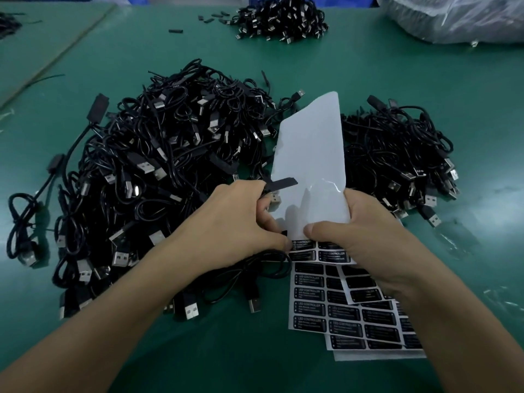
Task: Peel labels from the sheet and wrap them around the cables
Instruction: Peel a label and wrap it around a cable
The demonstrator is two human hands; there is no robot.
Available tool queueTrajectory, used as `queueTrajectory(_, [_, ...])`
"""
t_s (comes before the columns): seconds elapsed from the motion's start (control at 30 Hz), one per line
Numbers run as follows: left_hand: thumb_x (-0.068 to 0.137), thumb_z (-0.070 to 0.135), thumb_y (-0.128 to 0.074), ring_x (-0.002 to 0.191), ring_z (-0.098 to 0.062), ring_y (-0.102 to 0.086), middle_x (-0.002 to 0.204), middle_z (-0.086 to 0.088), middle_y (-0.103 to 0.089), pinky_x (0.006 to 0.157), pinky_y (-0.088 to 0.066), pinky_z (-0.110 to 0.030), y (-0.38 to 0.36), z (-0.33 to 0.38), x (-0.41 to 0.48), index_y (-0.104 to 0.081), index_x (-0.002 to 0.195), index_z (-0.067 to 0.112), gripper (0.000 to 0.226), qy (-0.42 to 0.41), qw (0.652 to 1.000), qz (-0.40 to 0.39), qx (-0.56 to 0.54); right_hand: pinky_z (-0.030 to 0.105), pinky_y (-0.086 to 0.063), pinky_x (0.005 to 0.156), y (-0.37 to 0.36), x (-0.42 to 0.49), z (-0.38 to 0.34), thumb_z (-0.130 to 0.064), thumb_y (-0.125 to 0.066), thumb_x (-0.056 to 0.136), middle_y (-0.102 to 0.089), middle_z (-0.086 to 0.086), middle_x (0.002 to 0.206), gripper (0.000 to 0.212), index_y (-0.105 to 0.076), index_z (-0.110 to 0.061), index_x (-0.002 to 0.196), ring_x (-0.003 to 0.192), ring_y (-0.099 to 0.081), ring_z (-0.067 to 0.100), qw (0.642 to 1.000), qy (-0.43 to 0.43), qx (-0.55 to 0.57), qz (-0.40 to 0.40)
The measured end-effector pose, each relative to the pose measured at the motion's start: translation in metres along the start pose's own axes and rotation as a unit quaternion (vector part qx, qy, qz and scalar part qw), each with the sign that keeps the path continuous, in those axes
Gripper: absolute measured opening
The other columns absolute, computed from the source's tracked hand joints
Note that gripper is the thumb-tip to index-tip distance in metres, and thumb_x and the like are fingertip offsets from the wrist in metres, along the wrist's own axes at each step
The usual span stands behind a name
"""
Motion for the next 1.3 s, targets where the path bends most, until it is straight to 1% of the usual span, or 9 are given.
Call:
queueTrajectory(0.23, [0.066,0.026,-0.087,0.076,-0.026,-0.071,0.077,-0.001,-0.075,0.068,-0.057,-0.052,-0.0016,0.0015,-0.0008,-0.048,0.075,0.01,0.043,0.007,1.0,0.009,0.01,0.023,-0.054,0.075,-0.0037,0.0001,0.0002,-0.005,-0.074,0.083,-0.075,-0.012,0.098,0.036,-0.064,-0.027,0.111,0.09,-0.07,0.004,1.0,-0.011,0.006,-0.019])
queueTrajectory(0.4, [0.065,0.024,-0.087,0.076,-0.028,-0.07,0.076,-0.003,-0.075,0.068,-0.056,-0.053,-0.0022,0.0024,-0.0015,-0.04,0.07,0.014,0.048,0.007,1.0,0.013,0.014,0.019,-0.054,0.074,-0.005,-0.0009,-0.0001,0.0,-0.069,0.086,-0.076,-0.008,0.099,0.036,-0.065,-0.025,0.112,0.092,-0.071,0.006,0.999,-0.009,0.019,-0.024])
queueTrajectory(0.67, [0.071,0.018,-0.083,0.083,-0.036,-0.07,0.083,-0.011,-0.075,0.07,-0.056,-0.056,-0.004,-0.001,0.0007,-0.042,0.074,0.009,0.042,0.008,1.0,0.015,0.012,0.024,-0.056,0.081,-0.0059,-0.0017,0.0002,0.002,-0.066,0.088,-0.076,-0.004,0.102,0.036,-0.065,-0.023,0.115,0.095,-0.071,0.009,0.999,-0.016,0.02,-0.029])
queueTrajectory(0.87, [0.074,0.017,-0.077,0.068,-0.036,-0.063,0.087,-0.023,-0.07,0.066,-0.053,-0.06,-0.004,-0.0023,0.0034,-0.038,0.071,0.011,0.039,0.013,0.999,0.031,0.008,0.023,-0.057,0.08,-0.0058,-0.0022,-0.0007,0.004,-0.064,0.089,-0.076,-0.003,0.102,0.035,-0.065,-0.021,0.114,0.096,-0.071,0.009,0.999,-0.02,0.021,-0.031])
queueTrajectory(1.0, [0.074,0.015,-0.075,0.072,-0.038,-0.065,0.088,-0.025,-0.069,0.067,-0.053,-0.06,-0.0045,-0.0027,0.0045,-0.035,0.07,0.013,0.04,0.01,0.999,0.04,0.007,0.023,-0.058,0.08,-0.006,-0.0022,-0.0011,0.005,-0.063,0.089,-0.076,-0.003,0.103,0.037,-0.065,-0.02,0.115,0.096,-0.071,0.009,0.999,-0.016,0.021,-0.037])
queueTrajectory(1.1, [0.073,0.012,-0.071,0.063,-0.031,-0.057,0.087,-0.025,-0.068,0.063,-0.051,-0.056,-0.0055,-0.0036,0.0045,-0.034,0.07,0.014,0.037,0.008,0.999,0.037,0.008,0.021,-0.058,0.077,-0.0065,-0.0028,-0.0027,0.006,-0.061,0.089,-0.077,-0.002,0.101,0.037,-0.065,-0.019,0.115,0.094,-0.072,0.009,0.999,-0.012,0.028,-0.041])
queueTrajectory(1.17, [0.072,0.013,-0.069,0.061,-0.022,-0.048,0.086,-0.025,-0.066,0.058,-0.049,-0.053,-0.0063,-0.0046,0.0038,-0.034,0.07,0.014,0.035,0.008,0.999,0.034,0.008,0.026,-0.058,0.078,-0.007,-0.0033,-0.0037,0.005,-0.062,0.088,-0.076,-0.003,0.102,0.038,-0.064,-0.021,0.115,0.096,-0.071,0.011,0.999,-0.007,0.022,-0.038])
queueTrajectory(1.23, [0.072,0.017,-0.069,0.058,-0.017,-0.045,0.082,-0.022,-0.067,0.055,-0.047,-0.049,-0.0058,-0.0057,0.003,-0.034,0.069,0.015,0.035,0.007,0.999,0.032,0.006,0.038,-0.059,0.082,-0.0068,-0.0051,-0.0058,0.002,-0.063,0.086,-0.074,0.0,0.104,0.037,-0.064,-0.024,0.112,0.098,-0.069,0.019,1.0,0.002,0.004,-0.023])
queueTrajectory(1.3, [0.07,0.02,-0.069,0.056,-0.013,-0.042,0.072,-0.016,-0.064,0.052,-0.041,-0.042,-0.0033,-0.0071,0.0032,-0.033,0.068,0.017,0.037,0.007,0.999,0.035,-0.014,0.037,-0.058,0.08,-0.0035,-0.0075,-0.0093,-0.004,-0.065,0.084,-0.071,0.0,0.102,0.033,-0.063,-0.026,0.109,0.095,-0.066,0.021,0.999,0.03,-0.023,0.01])
Point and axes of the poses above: each hand's wrist, its own x-axis towards the middle knuckle, its own y-axis out of the back of the hand, z = x × y, the point moved 2 cm from there along x, towards the middle knuckle
